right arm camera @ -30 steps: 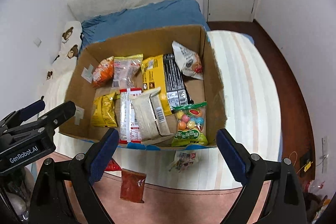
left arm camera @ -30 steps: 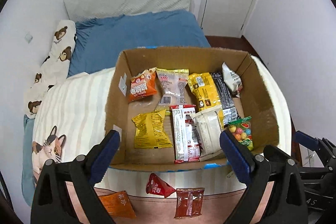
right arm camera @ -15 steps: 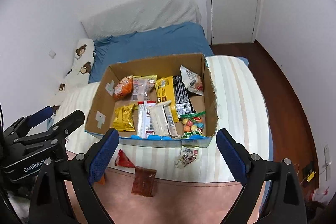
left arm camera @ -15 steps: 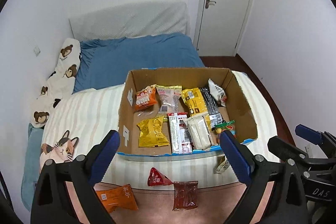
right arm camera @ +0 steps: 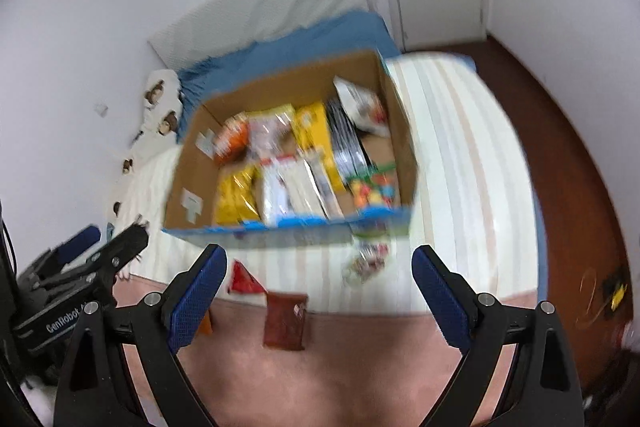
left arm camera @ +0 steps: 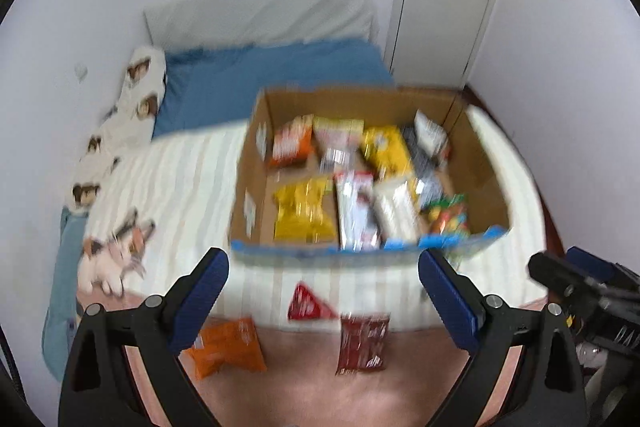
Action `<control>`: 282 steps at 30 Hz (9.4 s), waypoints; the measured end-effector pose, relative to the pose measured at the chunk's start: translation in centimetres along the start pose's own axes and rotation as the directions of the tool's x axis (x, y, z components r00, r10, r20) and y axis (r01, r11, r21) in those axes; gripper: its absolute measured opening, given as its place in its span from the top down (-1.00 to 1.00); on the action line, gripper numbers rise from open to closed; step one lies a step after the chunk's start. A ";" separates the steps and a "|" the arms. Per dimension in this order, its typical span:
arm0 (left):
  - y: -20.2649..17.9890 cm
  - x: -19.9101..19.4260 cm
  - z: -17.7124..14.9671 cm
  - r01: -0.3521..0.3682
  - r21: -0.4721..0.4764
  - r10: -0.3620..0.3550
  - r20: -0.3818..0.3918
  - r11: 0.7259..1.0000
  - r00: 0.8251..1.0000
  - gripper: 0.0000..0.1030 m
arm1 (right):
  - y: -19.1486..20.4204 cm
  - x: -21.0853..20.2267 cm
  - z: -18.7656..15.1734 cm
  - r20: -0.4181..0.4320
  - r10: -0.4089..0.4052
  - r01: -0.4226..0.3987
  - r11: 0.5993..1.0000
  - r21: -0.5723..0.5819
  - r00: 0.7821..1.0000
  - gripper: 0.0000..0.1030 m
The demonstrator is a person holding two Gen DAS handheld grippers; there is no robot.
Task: Organize snacks
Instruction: 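Withdraw both tools from the box back toward the remaining snacks, then grasp the brown sauce packet with left tool while right tool grasps round yellow cake, then carry both items into the box and open both tools to release, then withdraw both tools from the box back toward the remaining snacks, then grasp the orange snack packet with left tool while right tool grasps red triangular packet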
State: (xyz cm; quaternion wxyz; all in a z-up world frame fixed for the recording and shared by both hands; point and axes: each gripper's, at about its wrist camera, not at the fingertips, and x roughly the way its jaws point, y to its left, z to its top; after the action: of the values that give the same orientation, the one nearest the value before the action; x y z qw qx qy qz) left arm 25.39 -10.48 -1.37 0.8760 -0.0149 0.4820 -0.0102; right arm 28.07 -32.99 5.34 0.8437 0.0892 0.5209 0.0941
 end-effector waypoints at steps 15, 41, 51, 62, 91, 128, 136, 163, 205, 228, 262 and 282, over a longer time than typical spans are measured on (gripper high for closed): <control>-3.4 17.7 -9.9 0.108 -0.074 -0.131 -0.503 0.991 0.855 -0.89 | -7.5 15.8 -3.1 -0.218 0.078 -0.028 0.973 0.228 0.973 -0.53; -3.2 15.8 -16.9 0.084 -0.076 -0.112 -0.542 0.994 0.833 -0.09 | -10.1 15.3 -10.2 -0.398 0.141 -0.052 0.973 0.225 0.907 0.05; -2.5 18.1 -14.8 0.067 -0.146 -0.136 -0.544 0.987 0.828 -0.16 | -9.8 18.9 -6.1 -0.331 0.115 -0.008 0.951 0.310 0.937 -0.37; -0.7 18.1 -13.2 0.087 -0.124 -0.141 -0.538 0.988 0.831 -0.16 | -4.5 17.7 -13.0 -0.485 -0.014 -0.029 0.996 -0.082 0.874 -0.16; -4.3 15.8 -16.7 0.065 -0.036 -0.074 -0.518 0.997 0.852 -0.08 | -2.0 18.5 -18.2 -0.416 -0.090 0.073 0.996 -0.058 0.905 -0.10; 0.6 12.2 13.0 0.122 -0.027 -0.125 -0.236 0.992 0.964 -0.08 | -1.4 10.5 13.0 -0.116 0.001 -0.006 0.999 -0.041 0.993 -0.09; 3.1 19.9 14.4 0.043 -0.039 -0.054 -0.357 0.998 0.933 -0.09 | -1.8 16.6 14.8 -0.198 -0.066 0.062 0.998 -0.028 0.978 -0.12; 2.2 19.1 11.4 0.063 -0.046 -0.074 -0.318 0.997 0.945 -0.86 | -0.8 19.3 12.8 -0.246 -0.135 0.129 0.991 -0.040 0.960 -0.85; 0.0 -5.6 1.2 0.089 0.002 -0.089 0.071 0.996 0.993 -0.86 | 2.8 -8.0 1.8 0.157 -0.083 0.102 0.988 -0.115 0.984 -0.93; 18.1 5.2 -11.9 -0.151 -0.531 -0.043 -0.335 0.834 0.941 -0.86 | 11.7 20.1 -5.6 -0.339 0.158 -0.198 0.976 -0.086 0.927 -0.84; 7.6 15.5 -12.5 -0.006 -0.272 -0.140 -0.513 0.962 0.847 -0.62 | 2.7 20.6 -12.9 -0.463 0.057 -0.076 0.997 -0.023 0.885 -0.58; 3.4 17.7 -10.1 -0.065 -0.155 -0.015 -0.467 0.986 0.884 -0.09 | 2.1 18.9 -11.5 -0.440 0.076 -0.062 0.997 0.045 0.895 -0.71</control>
State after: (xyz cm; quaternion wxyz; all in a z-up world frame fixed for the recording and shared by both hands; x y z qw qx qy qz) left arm 26.33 -7.85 -21.84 0.7302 -0.0788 0.6776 0.0378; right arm 25.97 -25.63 -15.47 0.6986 0.0967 0.6962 0.1339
